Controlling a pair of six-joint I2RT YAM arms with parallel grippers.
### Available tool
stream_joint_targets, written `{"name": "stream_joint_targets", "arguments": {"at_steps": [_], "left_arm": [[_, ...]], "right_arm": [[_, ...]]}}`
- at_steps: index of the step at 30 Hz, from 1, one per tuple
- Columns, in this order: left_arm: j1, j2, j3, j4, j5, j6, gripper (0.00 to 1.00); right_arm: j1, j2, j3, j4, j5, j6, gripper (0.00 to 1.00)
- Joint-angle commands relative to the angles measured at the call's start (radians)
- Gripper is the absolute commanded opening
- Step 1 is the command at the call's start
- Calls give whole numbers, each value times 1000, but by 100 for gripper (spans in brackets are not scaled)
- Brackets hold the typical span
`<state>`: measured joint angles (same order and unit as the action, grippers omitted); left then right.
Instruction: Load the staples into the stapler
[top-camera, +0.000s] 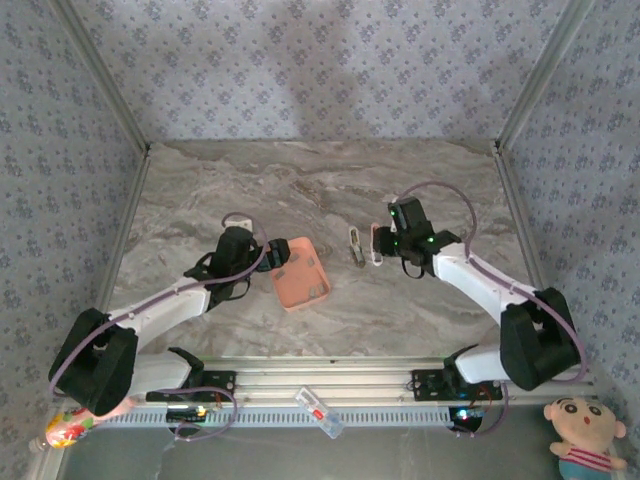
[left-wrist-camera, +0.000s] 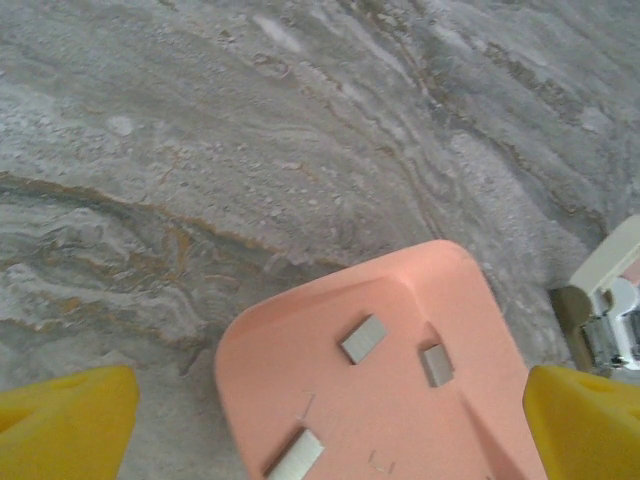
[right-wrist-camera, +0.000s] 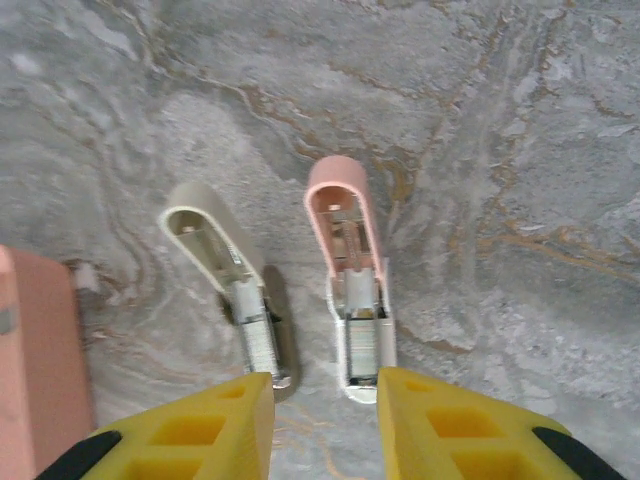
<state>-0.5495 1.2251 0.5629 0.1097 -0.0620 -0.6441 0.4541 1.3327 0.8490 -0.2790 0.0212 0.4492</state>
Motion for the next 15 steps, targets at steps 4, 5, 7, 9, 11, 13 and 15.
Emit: {"name": "stream_joint_targets", "arguments": {"at_steps": [4, 5, 7, 9, 11, 13, 15], "left_arm": [[3, 7, 55, 36, 67, 21, 98], [3, 22, 68, 36, 79, 25, 98], [4, 54, 103, 33, 115, 39, 97], [3, 96, 150, 27, 162, 56, 96], [3, 144, 204, 13, 219, 86, 95], [3, 190, 259, -3, 267, 111, 93], [2, 237, 307, -12, 309, 134, 92]], "right_arm": [[51, -119, -102, 9, -36, 173, 35], [57, -130, -121, 26, -37, 222, 35], [76, -146, -158, 69, -38, 276, 35], [100, -156, -192, 110, -36, 325, 35], [129, -160, -218, 146, -25, 367, 35], [152, -162, -235, 166, -13, 394, 35], [167, -165, -249, 181, -3, 414, 35]]}}
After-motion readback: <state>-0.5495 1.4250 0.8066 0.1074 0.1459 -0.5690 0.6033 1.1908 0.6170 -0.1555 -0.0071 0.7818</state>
